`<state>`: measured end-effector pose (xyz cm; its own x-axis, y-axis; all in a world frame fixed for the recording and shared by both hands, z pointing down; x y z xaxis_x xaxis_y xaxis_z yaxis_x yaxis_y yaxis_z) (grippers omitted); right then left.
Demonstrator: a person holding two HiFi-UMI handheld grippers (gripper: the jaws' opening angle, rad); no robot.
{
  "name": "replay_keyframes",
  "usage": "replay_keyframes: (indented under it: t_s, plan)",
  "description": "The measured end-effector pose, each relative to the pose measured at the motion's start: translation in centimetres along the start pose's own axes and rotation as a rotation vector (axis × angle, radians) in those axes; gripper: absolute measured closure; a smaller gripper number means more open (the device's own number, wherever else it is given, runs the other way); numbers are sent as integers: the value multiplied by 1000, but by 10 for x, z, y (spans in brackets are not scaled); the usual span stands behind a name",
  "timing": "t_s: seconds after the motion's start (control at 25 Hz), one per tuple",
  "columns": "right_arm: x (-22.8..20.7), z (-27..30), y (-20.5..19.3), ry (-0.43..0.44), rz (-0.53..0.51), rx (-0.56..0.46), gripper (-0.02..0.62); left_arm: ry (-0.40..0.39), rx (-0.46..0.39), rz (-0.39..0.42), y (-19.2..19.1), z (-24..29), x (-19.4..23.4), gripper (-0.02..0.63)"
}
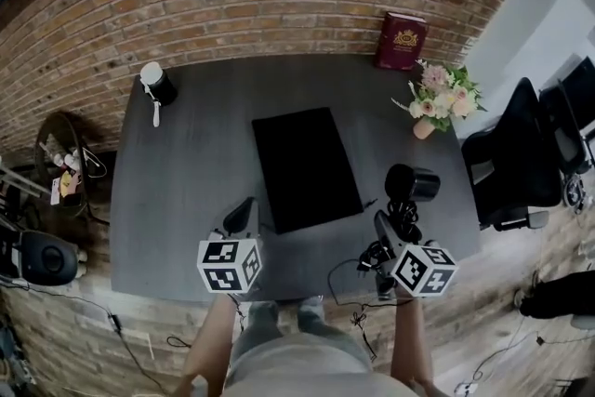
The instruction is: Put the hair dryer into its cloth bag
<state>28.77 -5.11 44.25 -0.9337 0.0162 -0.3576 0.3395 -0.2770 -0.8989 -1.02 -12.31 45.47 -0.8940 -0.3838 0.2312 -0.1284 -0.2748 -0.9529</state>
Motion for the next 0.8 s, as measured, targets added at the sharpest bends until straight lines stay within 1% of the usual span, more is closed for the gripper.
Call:
replay_keyframes:
  t_s: [0.28,0.44,0.6,0.8]
  plan:
    - [-9,-14,-42,-47,60,62,379,-47,120,-4,-47,3,-4,597]
    - [-17,-18,-66,-72,85,94,379,-70,181,10,-75,6,-5,597]
    - [-22,-23,-80,-98,104,105,379,-99,218,28,-90,8,-8,597]
    - [-22,-25,-85,-115,117,97,379,-134,236,64,-97,11,-12,597]
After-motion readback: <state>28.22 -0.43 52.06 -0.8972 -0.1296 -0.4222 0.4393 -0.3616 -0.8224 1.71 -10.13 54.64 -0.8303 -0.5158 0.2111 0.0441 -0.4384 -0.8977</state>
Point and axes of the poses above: the fingertips, and each gripper's own axes: z forward along the fingers, x to its left, y out of its top, the point moved 3 cm from there along -z, backward along the fingers, and after that the axes turned 14 degrees about -x, right-handed, at the moved point
